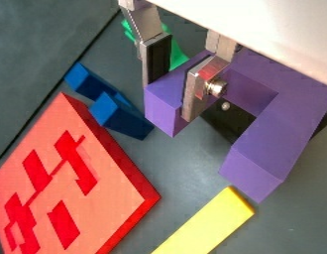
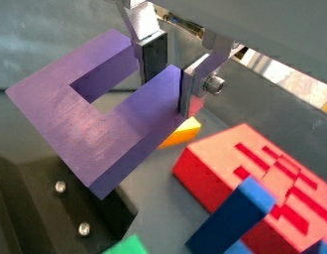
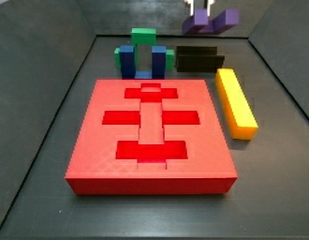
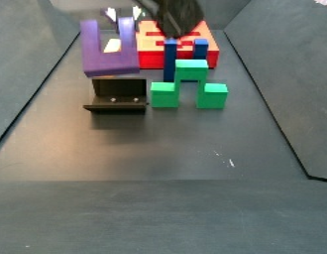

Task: Pick up the purple object. Move up. Place the purple object on the fixture. Regrasp the purple object. Move to above the board. Insert the purple object.
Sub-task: Place the purple object on the fixture.

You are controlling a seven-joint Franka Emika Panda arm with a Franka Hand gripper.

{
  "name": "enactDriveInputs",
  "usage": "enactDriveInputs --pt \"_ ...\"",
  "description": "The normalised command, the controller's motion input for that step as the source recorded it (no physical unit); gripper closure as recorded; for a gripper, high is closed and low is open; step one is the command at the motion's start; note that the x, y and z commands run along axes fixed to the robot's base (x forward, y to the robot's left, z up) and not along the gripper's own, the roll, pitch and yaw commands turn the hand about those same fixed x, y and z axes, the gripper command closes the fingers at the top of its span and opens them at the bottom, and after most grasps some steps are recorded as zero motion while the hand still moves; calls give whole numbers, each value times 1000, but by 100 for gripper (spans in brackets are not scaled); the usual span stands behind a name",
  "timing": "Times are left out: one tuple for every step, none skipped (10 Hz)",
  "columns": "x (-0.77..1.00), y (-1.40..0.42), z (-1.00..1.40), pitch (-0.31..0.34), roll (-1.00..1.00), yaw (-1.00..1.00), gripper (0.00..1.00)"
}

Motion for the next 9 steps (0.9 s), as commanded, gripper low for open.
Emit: enactDriveInputs --pt "91 -80 0 54 17 0 100" --pt "183 -226 -371 511 0 -254 100" --pt "120 -223 -434 637 -117 -466 100" --pt "157 -131 -340 551 -280 -383 100" --pt "209 0 -134 197 -211 -83 100" --pt "26 11 -43 6 -111 0 100" --pt "0 146 -97 0 -271 0 100" --pt "0 289 -174 3 -323 0 100" --pt "0 414 -200 0 -257 0 100"
